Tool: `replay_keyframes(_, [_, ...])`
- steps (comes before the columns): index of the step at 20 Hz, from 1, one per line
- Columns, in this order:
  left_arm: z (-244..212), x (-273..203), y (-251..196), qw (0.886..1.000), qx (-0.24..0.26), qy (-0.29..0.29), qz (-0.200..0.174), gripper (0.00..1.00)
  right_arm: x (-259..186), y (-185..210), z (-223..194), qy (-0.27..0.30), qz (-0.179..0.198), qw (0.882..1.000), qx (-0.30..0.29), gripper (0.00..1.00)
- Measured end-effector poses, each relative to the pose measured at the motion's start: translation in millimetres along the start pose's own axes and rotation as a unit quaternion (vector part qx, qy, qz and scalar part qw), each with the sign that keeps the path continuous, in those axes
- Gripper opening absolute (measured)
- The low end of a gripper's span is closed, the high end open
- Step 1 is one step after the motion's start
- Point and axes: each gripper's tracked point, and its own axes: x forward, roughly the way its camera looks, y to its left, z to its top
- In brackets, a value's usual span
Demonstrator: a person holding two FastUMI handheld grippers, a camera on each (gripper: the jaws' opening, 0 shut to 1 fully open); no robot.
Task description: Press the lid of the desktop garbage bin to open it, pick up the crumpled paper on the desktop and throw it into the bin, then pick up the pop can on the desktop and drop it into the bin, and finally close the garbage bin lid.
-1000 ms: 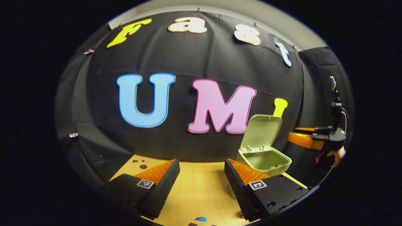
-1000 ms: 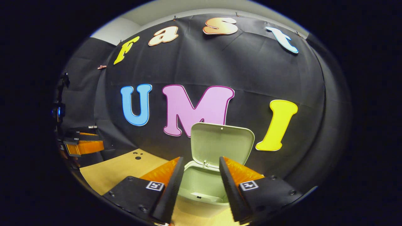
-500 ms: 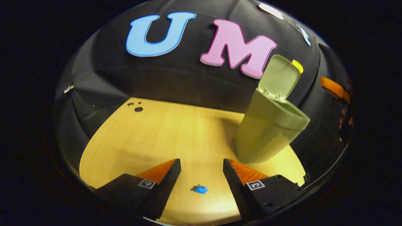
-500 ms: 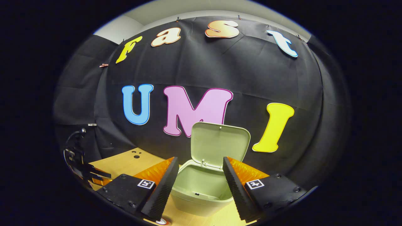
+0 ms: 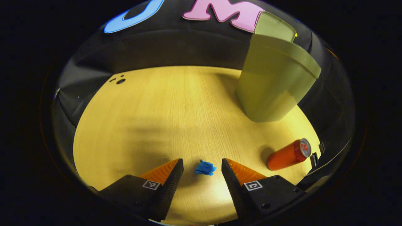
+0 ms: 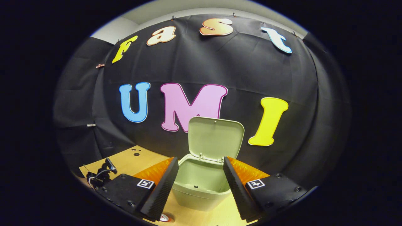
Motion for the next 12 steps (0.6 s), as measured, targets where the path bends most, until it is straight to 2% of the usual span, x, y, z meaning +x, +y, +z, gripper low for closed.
replay_keyframes(4, [-13,13,2,1.000,-0.001,0.023,-0.001,0.80,-10,-11,2,-0.005,-0.017,1.000,-0.007,0.91])
replay_keyframes(6, [-14,18,3,0.999,0.007,0.031,0.001,0.75,-14,-15,0,-0.002,-0.023,1.000,-0.006,0.91])
replay_keyframes(8, [-21,24,-4,0.999,0.002,0.043,-0.005,0.70,-16,-20,-2,0.001,-0.029,1.000,-0.002,0.90])
replay_keyframes(10, [-25,28,-5,0.999,0.011,0.053,-0.007,0.61,-18,-25,-6,0.005,-0.034,0.999,0.002,0.91])
replay_keyframes(11, [-26,28,-3,0.998,0.020,0.055,-0.007,0.53,-18,-27,-7,0.007,-0.036,0.999,0.005,0.90])
replay_keyframes(12, [-25,26,-5,0.998,0.026,0.058,-0.013,0.52,-19,-29,-9,0.009,-0.039,0.999,0.006,0.90])
